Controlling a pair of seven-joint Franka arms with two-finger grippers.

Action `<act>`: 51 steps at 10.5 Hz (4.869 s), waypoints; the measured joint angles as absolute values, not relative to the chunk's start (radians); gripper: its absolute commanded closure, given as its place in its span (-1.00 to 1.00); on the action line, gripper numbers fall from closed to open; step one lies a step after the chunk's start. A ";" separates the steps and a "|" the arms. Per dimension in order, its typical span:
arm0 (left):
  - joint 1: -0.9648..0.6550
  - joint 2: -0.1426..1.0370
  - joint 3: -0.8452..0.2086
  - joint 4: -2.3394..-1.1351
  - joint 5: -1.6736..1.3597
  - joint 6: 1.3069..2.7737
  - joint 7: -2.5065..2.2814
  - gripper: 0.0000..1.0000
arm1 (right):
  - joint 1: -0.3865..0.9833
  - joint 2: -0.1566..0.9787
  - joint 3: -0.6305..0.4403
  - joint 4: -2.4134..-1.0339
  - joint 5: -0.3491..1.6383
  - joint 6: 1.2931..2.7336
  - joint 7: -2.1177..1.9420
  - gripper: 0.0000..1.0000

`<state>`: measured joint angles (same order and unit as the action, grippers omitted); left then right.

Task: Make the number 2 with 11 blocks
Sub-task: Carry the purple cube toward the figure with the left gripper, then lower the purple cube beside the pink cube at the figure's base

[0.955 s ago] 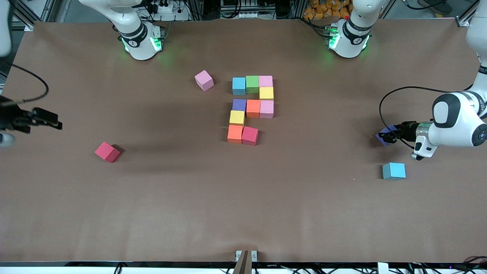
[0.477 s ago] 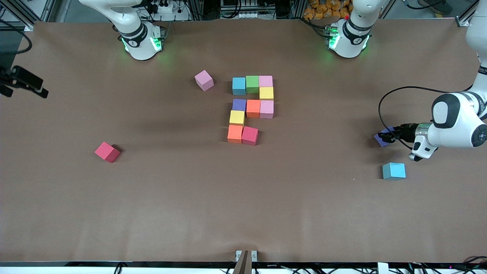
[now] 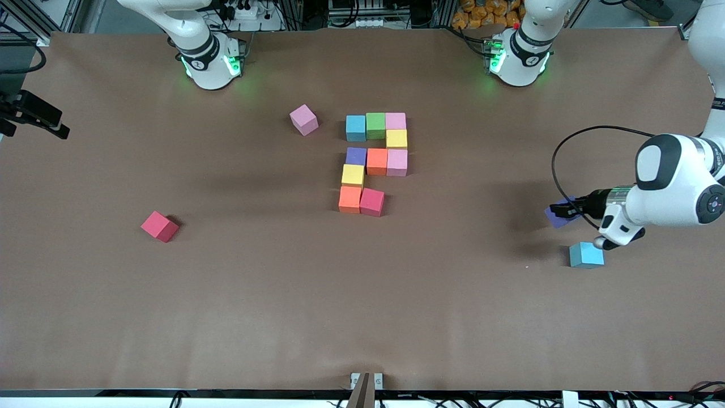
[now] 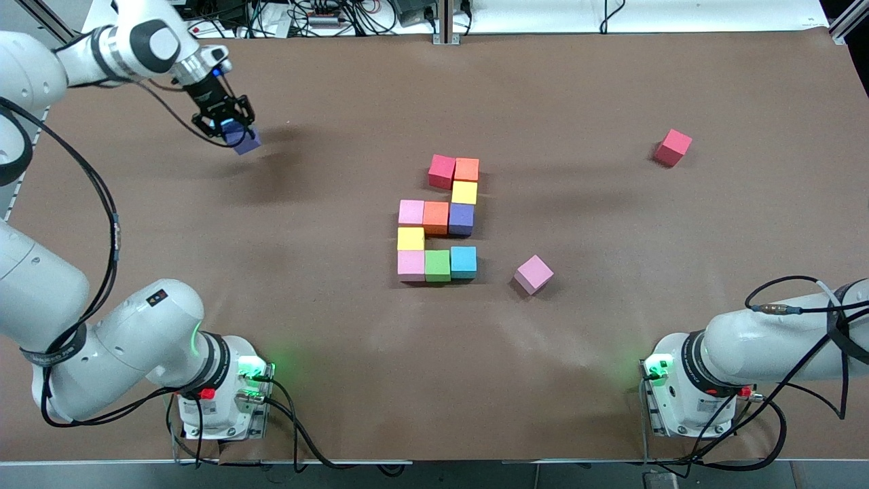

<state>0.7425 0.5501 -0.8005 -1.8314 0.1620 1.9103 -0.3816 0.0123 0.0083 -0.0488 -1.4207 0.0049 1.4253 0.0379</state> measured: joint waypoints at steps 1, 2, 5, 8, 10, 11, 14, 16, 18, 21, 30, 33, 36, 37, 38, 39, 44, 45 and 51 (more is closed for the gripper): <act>0.682 0.549 -0.807 -1.787 0.171 1.885 -0.378 1.00 | 0.012 0.009 -0.049 -1.421 -0.001 1.427 0.038 -1.00; 0.597 0.548 -0.810 -1.731 0.206 1.855 -0.377 1.00 | 0.012 0.009 -0.049 -1.421 -0.003 1.430 0.038 -1.00; 0.317 0.545 -0.808 -1.602 0.299 1.804 -0.391 1.00 | 0.010 0.019 -0.051 -1.421 -0.004 1.441 0.038 -1.00; 0.167 0.550 -0.804 -1.575 0.303 1.802 -0.308 1.00 | 0.004 0.041 -0.053 -1.413 -0.005 1.450 0.038 -1.00; 0.062 0.571 -0.798 -1.570 0.304 1.802 -0.208 1.00 | 0.003 0.044 -0.052 -1.399 -0.005 1.451 0.038 -1.00; 0.015 0.586 -0.794 -1.564 0.315 1.803 -0.157 1.00 | 0.002 0.044 -0.052 -1.395 -0.005 1.451 0.038 -1.00; -0.050 0.638 -0.787 -1.549 0.392 1.813 -0.026 1.00 | 0.002 0.046 -0.052 -1.395 -0.005 1.452 0.038 -1.00; -0.073 0.667 -0.769 -1.545 0.409 1.815 0.043 1.00 | 0.002 0.052 -0.051 -1.395 -0.005 1.457 0.038 -1.00; -0.086 0.683 -0.756 -1.540 0.410 1.818 0.132 1.00 | 0.002 0.056 -0.052 -1.395 -0.005 1.478 0.038 -1.00; -0.172 0.687 -0.683 -1.530 0.411 1.831 0.192 1.00 | 0.002 0.057 -0.052 -1.394 -0.005 1.487 0.038 -1.00; -0.403 0.721 -0.476 -1.483 0.490 1.896 0.519 0.98 | 0.002 0.060 -0.051 -1.394 -0.005 1.487 0.039 -1.00; -0.445 0.727 -0.448 -1.482 0.506 1.901 0.519 0.98 | 0.002 0.060 -0.051 -1.394 -0.005 1.487 0.040 -1.00; -0.442 0.730 -0.437 -1.481 0.506 1.902 0.521 0.98 | 0.002 0.060 -0.051 -1.394 -0.005 1.487 0.040 -1.00; -0.442 0.730 -0.437 -1.481 0.506 1.902 0.521 0.98 | 0.002 0.060 -0.051 -1.394 -0.005 1.487 0.040 -1.00; -0.442 0.732 -0.437 -1.481 0.507 1.902 0.522 0.98 | 0.002 0.060 -0.051 -1.394 -0.005 1.487 0.040 -1.00; -0.443 0.739 -0.437 -1.481 0.510 1.902 0.523 0.98 | 0.002 0.060 -0.051 -1.394 -0.005 1.487 0.040 -1.00; -0.411 0.748 -0.431 -1.470 0.529 1.902 0.603 0.98 | 0.002 0.060 -0.051 -1.394 -0.005 1.487 0.041 -1.00; -0.410 0.748 -0.431 -1.469 0.529 1.902 0.605 0.96 | 0.002 0.060 -0.051 -1.394 -0.005 1.487 0.041 -1.00; -0.419 0.749 -0.433 -1.469 0.530 1.902 0.624 0.98 | 0.002 0.060 -0.051 -1.394 -0.005 1.486 0.042 -1.00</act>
<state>-0.4188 0.7493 -0.4330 -1.4695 0.5305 1.9023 0.6244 0.0018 0.0604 -0.0509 -1.3941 -0.0046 1.4857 0.0417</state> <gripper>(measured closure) 0.405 0.000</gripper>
